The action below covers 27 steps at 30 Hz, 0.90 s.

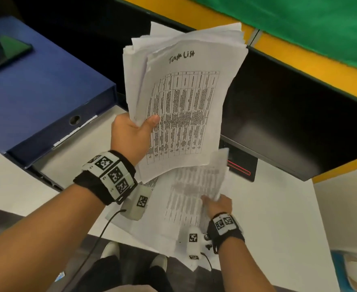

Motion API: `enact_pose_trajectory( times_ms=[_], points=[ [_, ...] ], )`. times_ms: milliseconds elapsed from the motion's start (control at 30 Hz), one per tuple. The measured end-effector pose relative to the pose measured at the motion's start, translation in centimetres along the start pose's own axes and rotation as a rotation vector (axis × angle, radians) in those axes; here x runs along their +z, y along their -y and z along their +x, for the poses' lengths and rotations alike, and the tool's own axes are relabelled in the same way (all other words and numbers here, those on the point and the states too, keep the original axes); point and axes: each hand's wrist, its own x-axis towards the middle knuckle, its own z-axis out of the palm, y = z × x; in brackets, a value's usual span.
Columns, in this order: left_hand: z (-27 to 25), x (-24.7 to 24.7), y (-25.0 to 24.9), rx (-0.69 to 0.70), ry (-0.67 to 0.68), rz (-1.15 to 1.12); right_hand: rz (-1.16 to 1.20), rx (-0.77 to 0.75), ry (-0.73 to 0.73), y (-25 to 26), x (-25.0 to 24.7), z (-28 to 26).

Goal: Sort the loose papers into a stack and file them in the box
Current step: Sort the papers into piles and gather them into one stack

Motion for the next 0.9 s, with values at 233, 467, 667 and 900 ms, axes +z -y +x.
enact_pose_trajectory(
  times_ms=[233, 467, 667, 900],
  points=[
    [0.2, -0.5, -0.6, 0.007, 0.023, -0.049, 0.143, 0.084, -0.025, -0.8, 0.9, -1.9],
    [0.2, 0.2, -1.0, 0.022, 0.068, -0.076, -0.517, -0.160, -0.011, 1.1, 8.2, -5.8],
    [0.1, 0.2, -1.1, 0.001, 0.083, -0.100, -0.353, -0.217, 0.047, 1.2, 8.3, -4.7],
    [0.4, 0.7, -0.9, -0.022, 0.078, -0.112, -0.212, -0.089, 0.155, 2.6, 7.9, -5.2]
  ],
)
